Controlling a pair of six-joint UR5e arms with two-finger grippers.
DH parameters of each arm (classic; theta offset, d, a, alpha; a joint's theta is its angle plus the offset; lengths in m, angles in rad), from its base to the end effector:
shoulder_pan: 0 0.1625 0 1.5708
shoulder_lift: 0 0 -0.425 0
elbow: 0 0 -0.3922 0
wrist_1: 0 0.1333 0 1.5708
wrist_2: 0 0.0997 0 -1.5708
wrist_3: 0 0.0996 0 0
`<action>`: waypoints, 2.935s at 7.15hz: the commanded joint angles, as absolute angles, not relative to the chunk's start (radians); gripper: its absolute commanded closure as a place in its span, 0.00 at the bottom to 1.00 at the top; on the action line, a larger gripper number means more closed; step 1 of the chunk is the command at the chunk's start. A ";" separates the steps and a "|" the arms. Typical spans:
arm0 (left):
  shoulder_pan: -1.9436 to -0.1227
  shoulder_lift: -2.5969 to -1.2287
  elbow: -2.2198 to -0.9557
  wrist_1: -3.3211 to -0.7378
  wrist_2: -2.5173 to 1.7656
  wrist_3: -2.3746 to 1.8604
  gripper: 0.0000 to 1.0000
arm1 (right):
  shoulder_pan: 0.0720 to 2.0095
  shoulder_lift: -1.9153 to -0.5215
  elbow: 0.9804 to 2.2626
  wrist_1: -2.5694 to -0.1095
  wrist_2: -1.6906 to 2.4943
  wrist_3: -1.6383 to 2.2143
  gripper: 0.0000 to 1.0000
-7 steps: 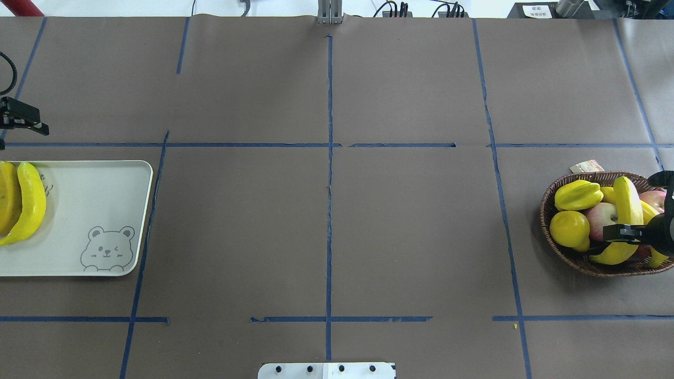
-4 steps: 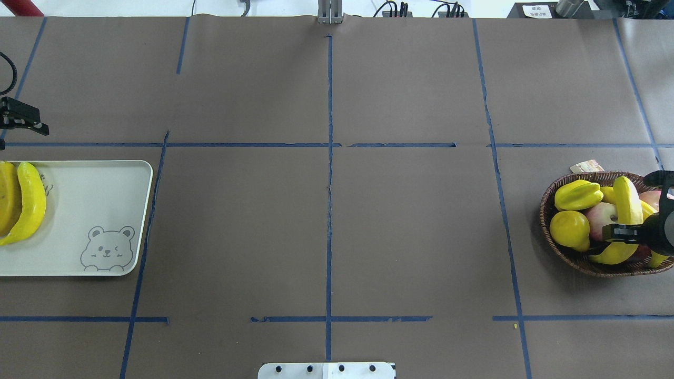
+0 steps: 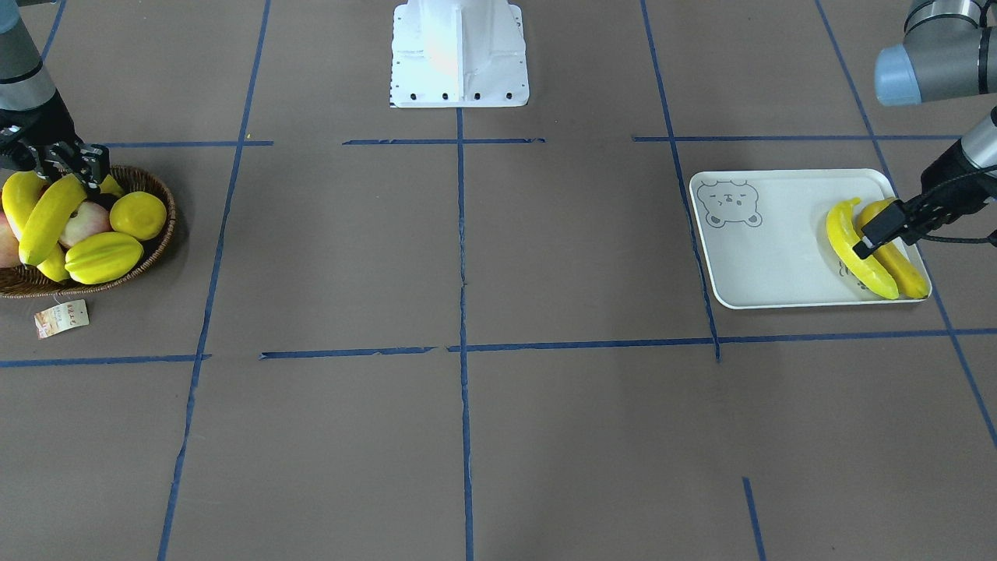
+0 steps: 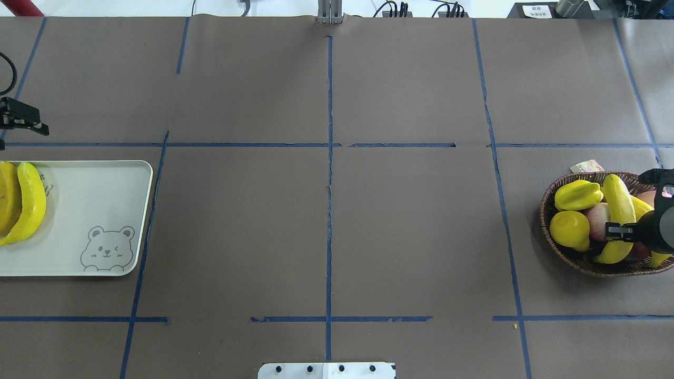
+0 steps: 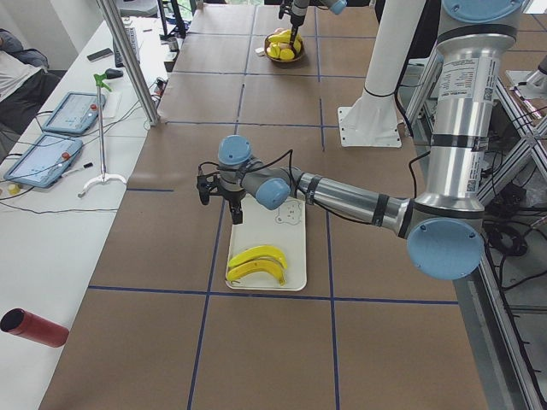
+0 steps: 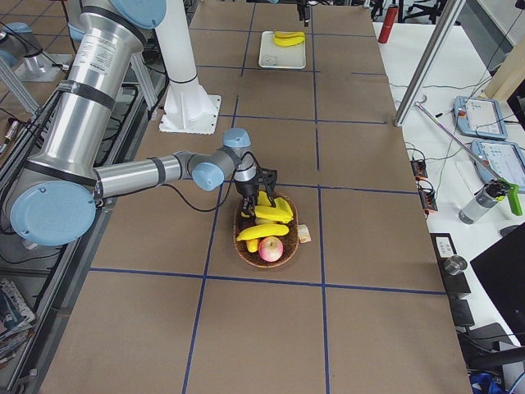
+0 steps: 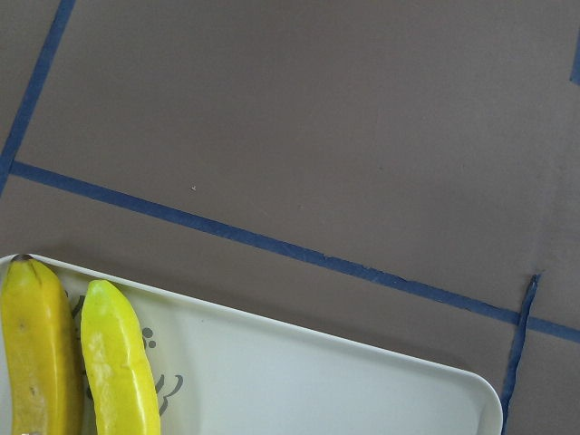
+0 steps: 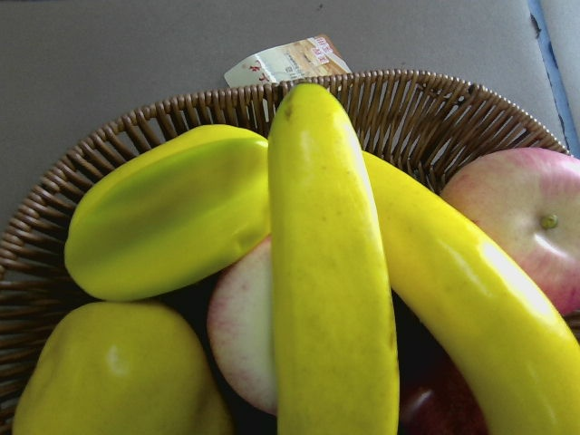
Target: Transfer all bananas from basket to plate
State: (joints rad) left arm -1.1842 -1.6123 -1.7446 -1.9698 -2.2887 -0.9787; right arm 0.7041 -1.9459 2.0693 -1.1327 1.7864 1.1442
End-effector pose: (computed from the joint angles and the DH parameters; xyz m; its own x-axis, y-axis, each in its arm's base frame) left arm 0.1353 -0.5123 0.5072 0.5652 -0.2735 -0.7783 0.2883 0.9494 -0.1243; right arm -0.2093 -0.3247 0.5389 0.8131 0.1603 0.5597 -0.2297 0.9717 0.0555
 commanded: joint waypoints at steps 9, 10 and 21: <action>-1.033 -1.811 -1.730 -1.985 -2.349 -1.174 0.00 | 0.878 -1.443 2.048 -1.135 2.214 1.150 0.90; -0.969 -1.877 -1.730 -1.986 -2.345 -1.266 0.00 | 0.833 -1.392 2.024 -1.134 2.210 1.146 0.90; -0.752 -2.219 -1.645 -2.140 -2.194 -1.575 0.01 | 0.583 -0.999 1.701 -0.838 2.004 1.431 0.93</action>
State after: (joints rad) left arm -0.7780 -2.2019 -1.6554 -2.1292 -2.2156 -1.5523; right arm 0.5952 -1.0202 1.7177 -0.8403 2.0186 1.4169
